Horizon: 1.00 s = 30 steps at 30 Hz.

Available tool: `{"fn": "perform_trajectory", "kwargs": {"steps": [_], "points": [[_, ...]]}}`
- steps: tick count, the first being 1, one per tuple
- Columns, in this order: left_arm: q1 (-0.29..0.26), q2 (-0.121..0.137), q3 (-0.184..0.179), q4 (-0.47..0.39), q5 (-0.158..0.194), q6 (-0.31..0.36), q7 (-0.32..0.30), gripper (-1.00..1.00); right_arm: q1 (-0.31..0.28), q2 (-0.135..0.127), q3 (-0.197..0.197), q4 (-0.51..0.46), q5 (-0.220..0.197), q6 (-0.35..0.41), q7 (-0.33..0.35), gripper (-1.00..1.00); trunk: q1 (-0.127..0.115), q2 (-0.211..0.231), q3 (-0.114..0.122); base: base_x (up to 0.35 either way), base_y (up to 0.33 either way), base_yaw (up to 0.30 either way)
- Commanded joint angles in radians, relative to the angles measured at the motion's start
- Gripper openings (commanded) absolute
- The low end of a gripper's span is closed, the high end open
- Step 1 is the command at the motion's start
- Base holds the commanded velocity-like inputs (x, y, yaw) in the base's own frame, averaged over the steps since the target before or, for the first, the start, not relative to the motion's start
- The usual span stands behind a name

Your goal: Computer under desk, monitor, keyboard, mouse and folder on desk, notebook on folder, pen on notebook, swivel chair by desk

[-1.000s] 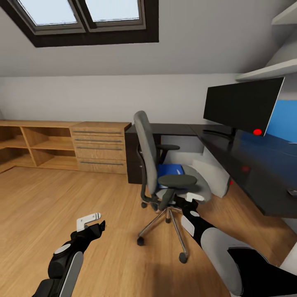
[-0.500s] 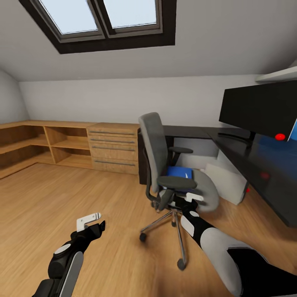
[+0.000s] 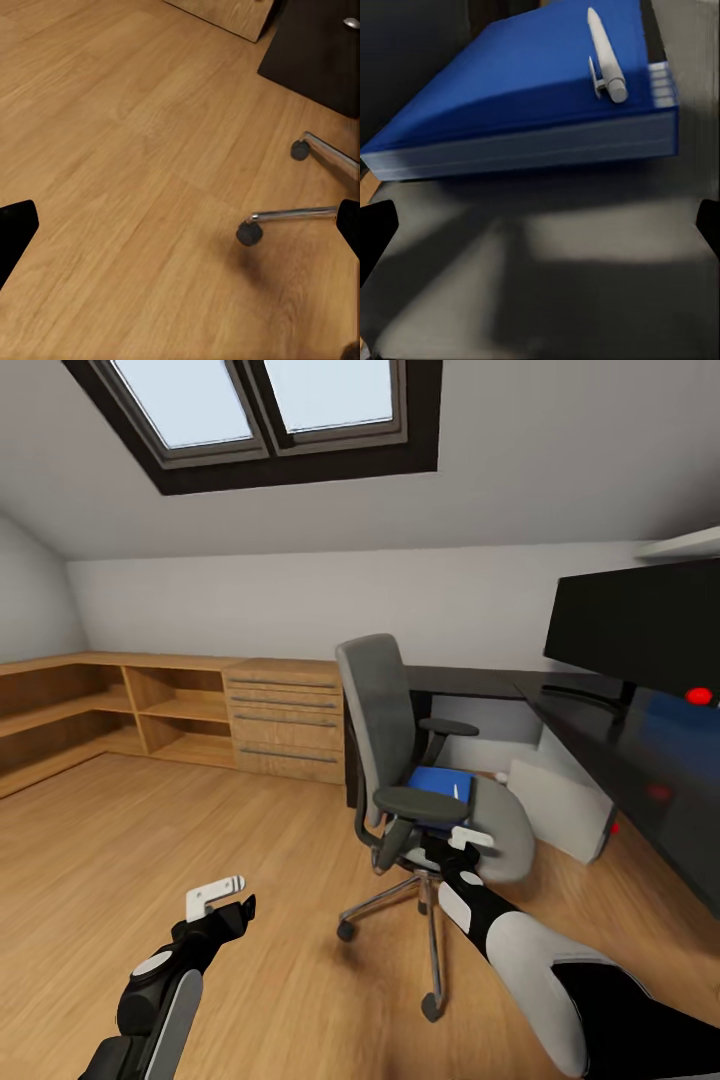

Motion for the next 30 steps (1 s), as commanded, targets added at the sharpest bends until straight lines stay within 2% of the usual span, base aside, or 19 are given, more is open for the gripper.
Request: {"fn": "perform_trajectory", "kwargs": {"steps": [1, 17, 20, 26, 27, 30], "points": [[0.0, 0.0, 0.001, -0.001, 0.01, 0.004, 0.008, 1.0, -0.001, 0.001, -0.003, 0.001, -0.004, -0.005, 0.001, 1.0, 0.0, 0.0, -0.001, 0.0, 0.0, -0.195], [0.0, 0.001, 0.008, -0.001, 0.011, 0.004, 0.008, 1.0, -0.001, -0.001, -0.003, 0.001, -0.004, -0.005, 0.001, 1.0, 0.0, 0.0, 0.008, 0.0, 0.0, -0.241], [0.0, 0.0, 0.049, -0.003, 0.013, 0.004, 0.007, 1.0, -0.001, -0.003, -0.004, -0.001, -0.004, -0.005, 0.001, 1.0, 0.0, 0.0, 0.009, 0.0, 0.0, -0.247], [0.0, -0.001, 0.097, -0.006, 0.024, 0.004, 0.006, 1.0, -0.001, -0.005, -0.004, -0.003, -0.005, -0.006, 0.001, 1.0, 0.0, 0.0, 0.012, 0.0, 0.0, -0.247], [0.0, -0.002, 0.121, -0.007, 0.04, 0.004, 0.006, 1.0, -0.001, -0.005, -0.004, -0.003, -0.005, -0.008, 0.001, 1.0, 0.0, 0.0, 0.013, 0.0, 0.0, -0.247], [0.0, -0.003, 0.149, -0.008, 0.067, 0.003, 0.007, 1.0, -0.001, -0.006, -0.005, -0.004, -0.005, -0.008, 0.001, 1.0, 0.0, 0.0, 0.014, 0.0, 0.0, -0.232]]}}
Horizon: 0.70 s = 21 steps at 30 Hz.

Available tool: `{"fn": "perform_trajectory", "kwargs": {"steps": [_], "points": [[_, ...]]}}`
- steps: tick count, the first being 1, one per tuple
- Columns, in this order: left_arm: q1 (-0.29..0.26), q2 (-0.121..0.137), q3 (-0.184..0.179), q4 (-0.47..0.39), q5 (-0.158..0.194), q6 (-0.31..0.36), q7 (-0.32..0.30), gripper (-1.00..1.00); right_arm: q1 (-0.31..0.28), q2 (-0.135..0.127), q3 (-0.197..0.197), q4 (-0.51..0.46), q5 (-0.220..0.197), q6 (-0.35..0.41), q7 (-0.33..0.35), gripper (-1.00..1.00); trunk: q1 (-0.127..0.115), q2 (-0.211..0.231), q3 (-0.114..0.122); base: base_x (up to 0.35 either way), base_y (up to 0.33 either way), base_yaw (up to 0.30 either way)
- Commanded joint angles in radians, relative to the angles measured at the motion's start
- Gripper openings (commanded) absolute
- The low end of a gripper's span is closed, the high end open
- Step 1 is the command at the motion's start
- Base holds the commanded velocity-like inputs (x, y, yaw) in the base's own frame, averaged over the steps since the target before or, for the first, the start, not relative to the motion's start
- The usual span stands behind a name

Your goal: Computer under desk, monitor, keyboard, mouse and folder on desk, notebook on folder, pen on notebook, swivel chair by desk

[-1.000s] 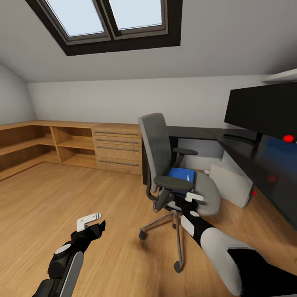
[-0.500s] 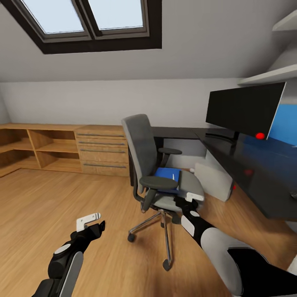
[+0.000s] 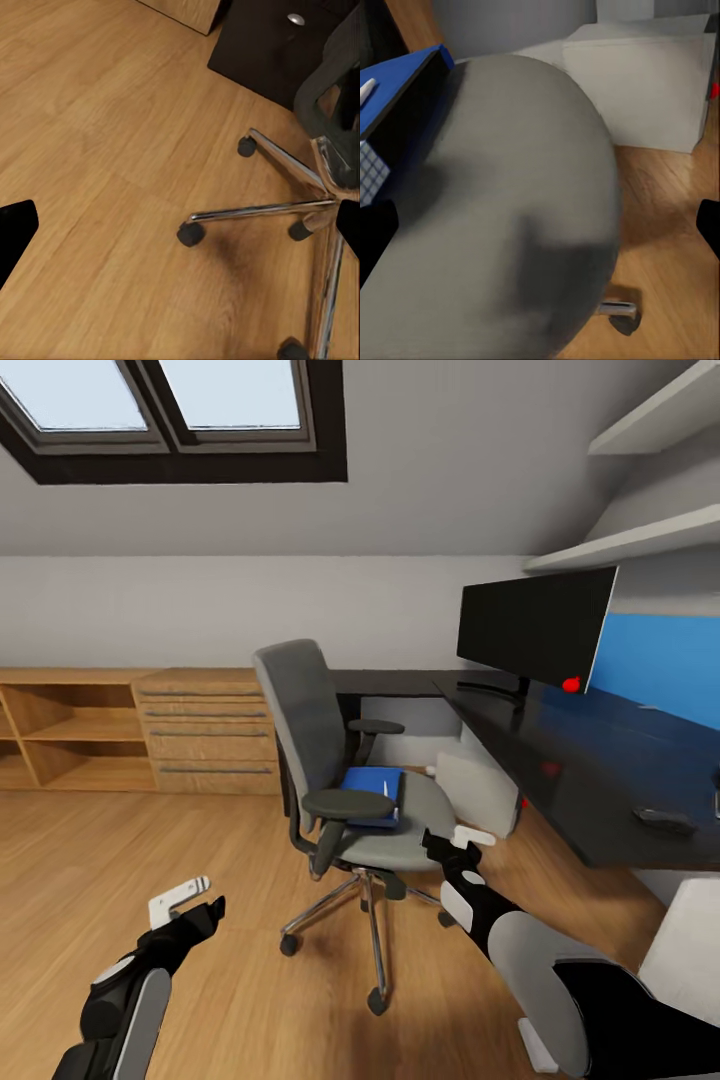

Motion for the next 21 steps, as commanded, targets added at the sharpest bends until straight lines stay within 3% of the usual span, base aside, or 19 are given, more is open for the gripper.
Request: {"fn": "perform_trajectory", "kwargs": {"steps": [1, 6, 9, 14, 17, 21], "points": [[-0.001, -0.001, 0.021, -0.002, 0.035, 0.003, 0.008, 1.0, -0.001, 0.001, -0.003, 0.001, -0.005, -0.005, 0.001, 1.0, 0.0, 0.0, -0.001, 0.0, 0.0, -0.161], [-0.001, 0.001, 0.065, -0.003, 0.112, 0.003, 0.008, 1.0, -0.001, 0.0, -0.004, 0.001, -0.009, -0.005, 0.001, 1.0, 0.0, 0.0, 0.0, 0.0, 0.0, -0.082], [-0.001, 0.002, 0.076, -0.004, 0.138, 0.002, 0.008, 1.0, -0.001, 0.001, -0.004, 0.002, -0.011, -0.004, 0.002, 1.0, 0.0, 0.0, 0.0, 0.0, 0.0, -0.026], [-0.001, 0.003, 0.082, -0.004, 0.151, 0.001, 0.009, 1.0, -0.001, 0.002, -0.012, 0.0, -0.023, 0.001, 0.003, 1.0, 0.0, 0.0, 0.0, 0.0, 0.0, -0.009], [-0.001, 0.003, 0.087, -0.005, 0.155, 0.001, 0.009, 1.0, -0.001, 0.004, -0.028, -0.001, -0.079, 0.006, 0.004, 1.0, 0.0, 0.0, 0.0, 0.0, 0.0, -0.002], [-0.001, 0.003, 0.09, -0.005, 0.157, 0.001, 0.01, 1.0, -0.001, 0.005, -0.037, -0.005, -0.184, 0.008, 0.005, 1.0, 0.0, 0.0, 0.0, 0.0, 0.0, 0.0]]}}
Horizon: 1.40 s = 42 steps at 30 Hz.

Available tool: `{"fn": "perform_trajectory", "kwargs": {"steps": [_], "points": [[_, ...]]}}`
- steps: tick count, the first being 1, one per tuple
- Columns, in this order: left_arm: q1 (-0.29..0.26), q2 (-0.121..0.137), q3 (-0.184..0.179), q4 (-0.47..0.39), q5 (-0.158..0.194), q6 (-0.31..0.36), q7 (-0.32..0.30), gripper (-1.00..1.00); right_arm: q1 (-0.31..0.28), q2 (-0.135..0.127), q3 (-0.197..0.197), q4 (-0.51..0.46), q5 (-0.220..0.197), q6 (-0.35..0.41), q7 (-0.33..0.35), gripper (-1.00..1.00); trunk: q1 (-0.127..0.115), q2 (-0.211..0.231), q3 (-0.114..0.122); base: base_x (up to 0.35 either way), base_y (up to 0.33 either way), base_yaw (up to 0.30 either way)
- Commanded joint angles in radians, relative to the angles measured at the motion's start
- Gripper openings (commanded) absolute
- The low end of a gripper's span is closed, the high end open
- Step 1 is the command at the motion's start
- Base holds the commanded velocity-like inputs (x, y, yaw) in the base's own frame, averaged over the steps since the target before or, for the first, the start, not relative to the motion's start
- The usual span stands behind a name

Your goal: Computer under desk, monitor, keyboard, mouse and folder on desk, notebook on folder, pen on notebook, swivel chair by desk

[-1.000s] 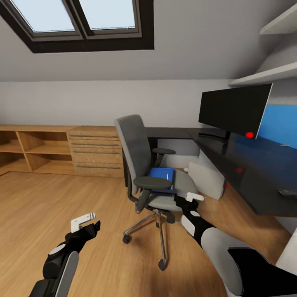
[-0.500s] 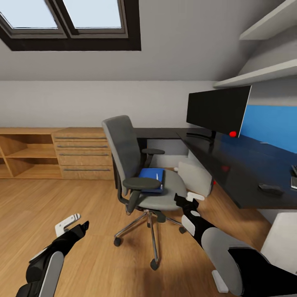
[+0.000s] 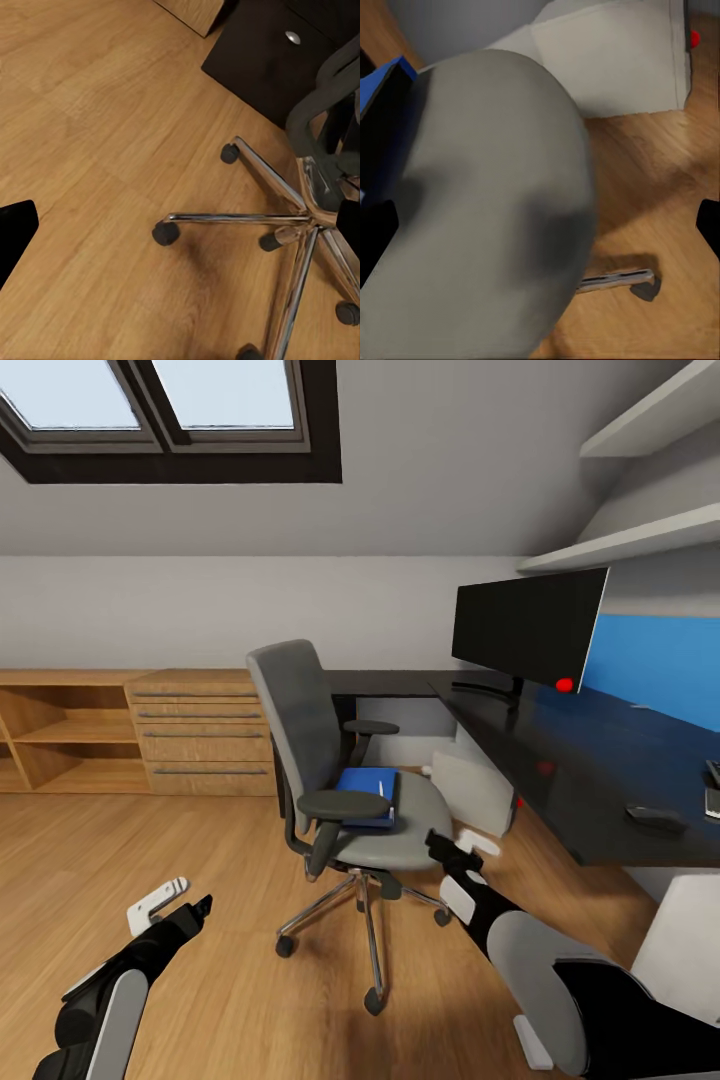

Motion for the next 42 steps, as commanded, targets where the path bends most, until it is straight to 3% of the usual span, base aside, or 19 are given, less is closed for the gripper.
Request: {"fn": "perform_trajectory", "kwargs": {"steps": [1, 7, 8, 11, 22, 30, 42], "points": [[-0.001, -0.001, 0.001, -0.001, 0.011, 0.004, 0.008, 1.0, -0.001, 0.0, -0.007, -0.002, -0.016, -0.003, 0.0, 1.0, 0.0, 0.0, -0.001, 0.0, 0.0, 0.0], [-0.001, -0.001, 0.001, -0.001, 0.011, 0.004, 0.008, 1.0, -0.001, -0.005, -0.024, -0.059, -0.154, 0.007, -0.003, 1.0, 0.0, 0.0, -0.001, 0.0, 0.0, 0.0], [-0.001, -0.001, 0.001, -0.001, 0.011, 0.004, 0.008, 1.0, -0.001, -0.009, -0.027, -0.08, -0.201, 0.018, -0.004, 1.0, 0.0, 0.0, -0.001, 0.0, 0.0, 0.0], [-0.001, -0.001, 0.001, -0.001, 0.011, 0.004, 0.008, 1.0, -0.001, -0.02, -0.03, -0.113, -0.284, 0.053, -0.005, 1.0, 0.0, 0.0, -0.001, 0.0, 0.0, 0.0], [-0.001, -0.001, 0.001, -0.001, 0.011, 0.002, 0.007, 1.0, 0.0, -0.042, -0.036, -0.158, -0.417, 0.133, -0.002, 1.0, 0.0, 0.0, -0.001, 0.0, 0.0, 0.0], [-0.001, -0.001, 0.001, -0.001, 0.011, 0.001, 0.005, 1.0, 0.001, -0.043, -0.035, -0.157, -0.46, 0.13, 0.0, 1.0, 0.0, 0.0, -0.001, 0.0, 0.0, 0.0], [-0.001, -0.001, 0.001, -0.001, 0.011, 0.002, 0.004, 1.0, 0.001, -0.044, -0.035, -0.158, -0.463, 0.125, 0.0, 1.0, 0.0, 0.0, -0.001, 0.0, 0.0, 0.0]]}}
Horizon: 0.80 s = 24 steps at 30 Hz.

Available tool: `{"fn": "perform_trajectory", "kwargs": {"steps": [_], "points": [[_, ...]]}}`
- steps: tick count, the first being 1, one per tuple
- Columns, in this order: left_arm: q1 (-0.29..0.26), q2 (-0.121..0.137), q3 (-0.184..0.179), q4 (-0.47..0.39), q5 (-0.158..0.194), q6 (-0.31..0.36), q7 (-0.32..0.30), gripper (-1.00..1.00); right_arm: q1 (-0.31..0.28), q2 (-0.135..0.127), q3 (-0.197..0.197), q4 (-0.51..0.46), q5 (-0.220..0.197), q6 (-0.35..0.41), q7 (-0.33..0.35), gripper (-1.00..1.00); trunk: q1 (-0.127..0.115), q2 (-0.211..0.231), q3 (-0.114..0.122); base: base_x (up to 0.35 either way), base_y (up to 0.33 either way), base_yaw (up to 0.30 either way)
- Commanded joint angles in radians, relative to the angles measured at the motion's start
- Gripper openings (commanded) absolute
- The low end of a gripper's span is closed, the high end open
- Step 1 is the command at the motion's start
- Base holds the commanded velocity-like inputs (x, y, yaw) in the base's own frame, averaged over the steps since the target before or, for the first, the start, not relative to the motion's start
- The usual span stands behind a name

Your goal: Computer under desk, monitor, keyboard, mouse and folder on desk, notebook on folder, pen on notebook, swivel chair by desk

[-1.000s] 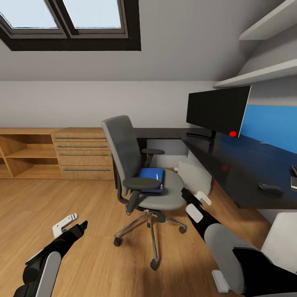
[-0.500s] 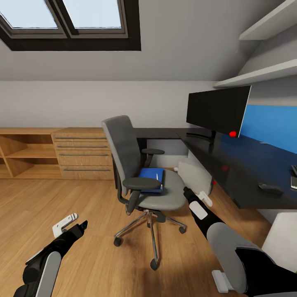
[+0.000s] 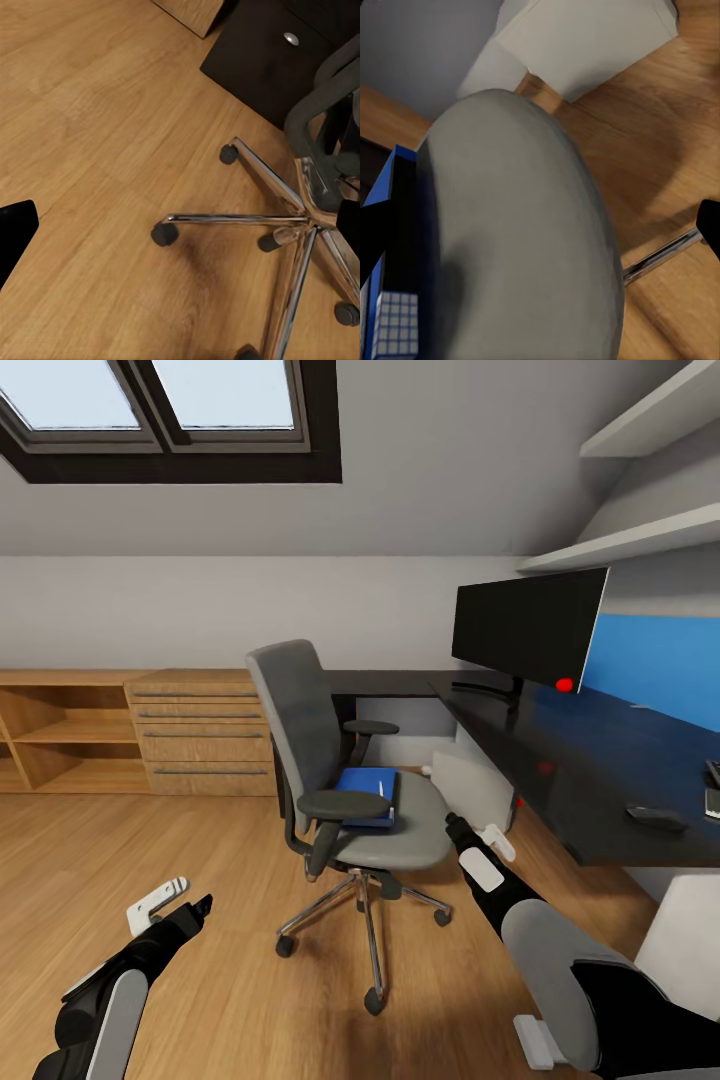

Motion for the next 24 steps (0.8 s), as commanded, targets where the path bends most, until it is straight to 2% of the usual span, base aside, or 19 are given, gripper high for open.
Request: {"fn": "perform_trajectory", "kwargs": {"steps": [1, 14, 24], "points": [[-0.001, -0.001, 0.001, -0.001, 0.011, 0.004, 0.007, 1.0, -0.001, 0.001, -0.003, -0.001, -0.007, -0.003, 0.0, 1.0, 0.0, 0.0, -0.001, 0.0, 0.0, 0.0], [-0.001, -0.001, 0.0, -0.001, 0.009, 0.0, 0.007, 1.0, -0.001, 0.001, -0.001, 0.001, -0.008, -0.005, 0.0, 1.0, 0.0, 0.0, -0.001, 0.002, 0.0, 0.0], [-0.001, -0.001, 0.001, -0.001, 0.009, 0.001, 0.007, 1.0, -0.001, 0.001, -0.003, 0.001, -0.007, -0.005, -0.001, 1.0, 0.0, 0.0, -0.001, 0.254, 0.0, 0.0]]}}
